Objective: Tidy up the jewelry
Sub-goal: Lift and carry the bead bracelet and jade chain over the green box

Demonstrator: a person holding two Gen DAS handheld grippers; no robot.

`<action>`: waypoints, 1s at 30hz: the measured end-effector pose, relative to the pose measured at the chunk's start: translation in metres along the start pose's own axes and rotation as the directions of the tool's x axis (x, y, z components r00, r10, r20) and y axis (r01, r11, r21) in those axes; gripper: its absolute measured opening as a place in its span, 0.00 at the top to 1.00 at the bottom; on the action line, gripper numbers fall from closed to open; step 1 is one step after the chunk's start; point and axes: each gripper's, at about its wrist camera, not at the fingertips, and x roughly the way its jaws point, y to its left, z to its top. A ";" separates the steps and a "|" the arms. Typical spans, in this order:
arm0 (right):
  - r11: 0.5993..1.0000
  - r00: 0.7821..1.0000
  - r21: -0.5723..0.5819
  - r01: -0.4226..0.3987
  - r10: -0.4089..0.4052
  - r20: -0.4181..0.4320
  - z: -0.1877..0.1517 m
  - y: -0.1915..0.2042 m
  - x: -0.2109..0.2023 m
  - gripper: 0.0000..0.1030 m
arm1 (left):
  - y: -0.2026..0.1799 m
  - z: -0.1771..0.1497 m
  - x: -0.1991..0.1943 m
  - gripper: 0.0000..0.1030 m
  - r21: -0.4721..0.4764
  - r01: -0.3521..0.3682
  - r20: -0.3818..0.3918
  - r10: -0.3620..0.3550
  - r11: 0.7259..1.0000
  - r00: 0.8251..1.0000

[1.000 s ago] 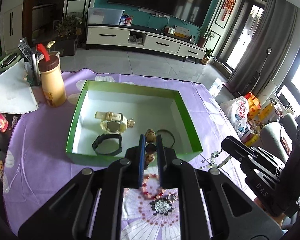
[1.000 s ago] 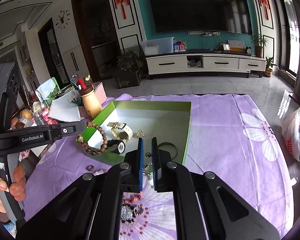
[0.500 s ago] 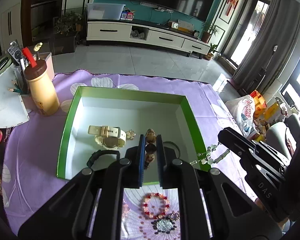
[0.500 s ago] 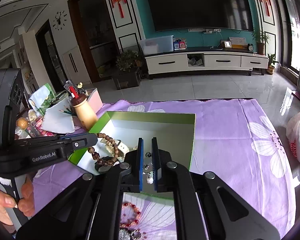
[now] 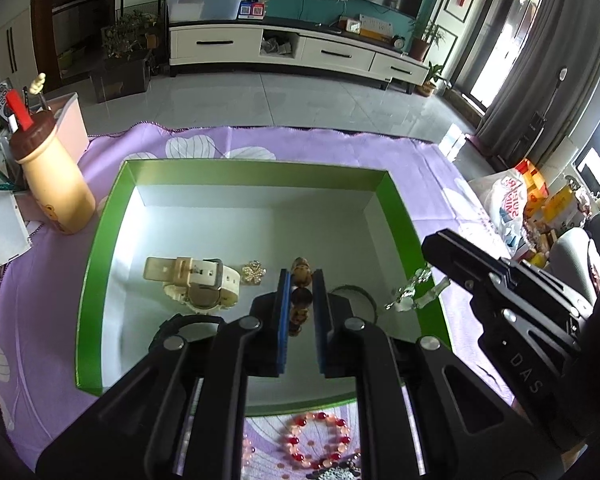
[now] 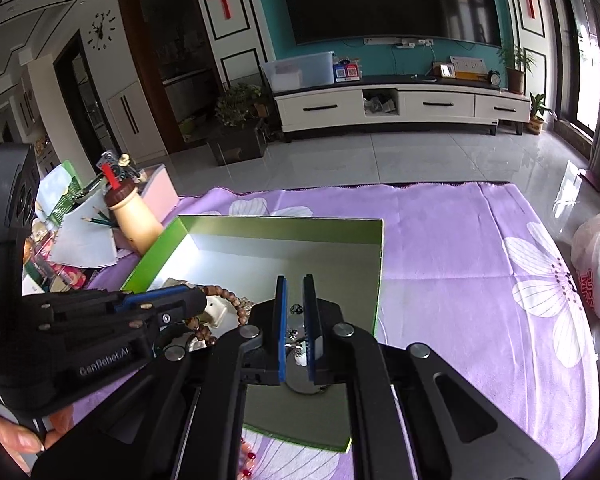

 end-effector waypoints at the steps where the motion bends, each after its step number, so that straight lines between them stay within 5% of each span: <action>1: 1.000 1.000 0.002 0.001 -0.001 -0.004 0.000 -0.001 0.002 0.93 | 0.000 0.000 0.002 0.90 0.002 -0.004 -0.003 0.004 1.000 1.000; 30: 1.000 0.997 0.013 0.015 -0.014 -0.079 -0.009 -0.014 0.040 0.93 | -0.002 -0.002 0.043 0.90 0.042 -0.061 -0.054 0.063 0.997 0.997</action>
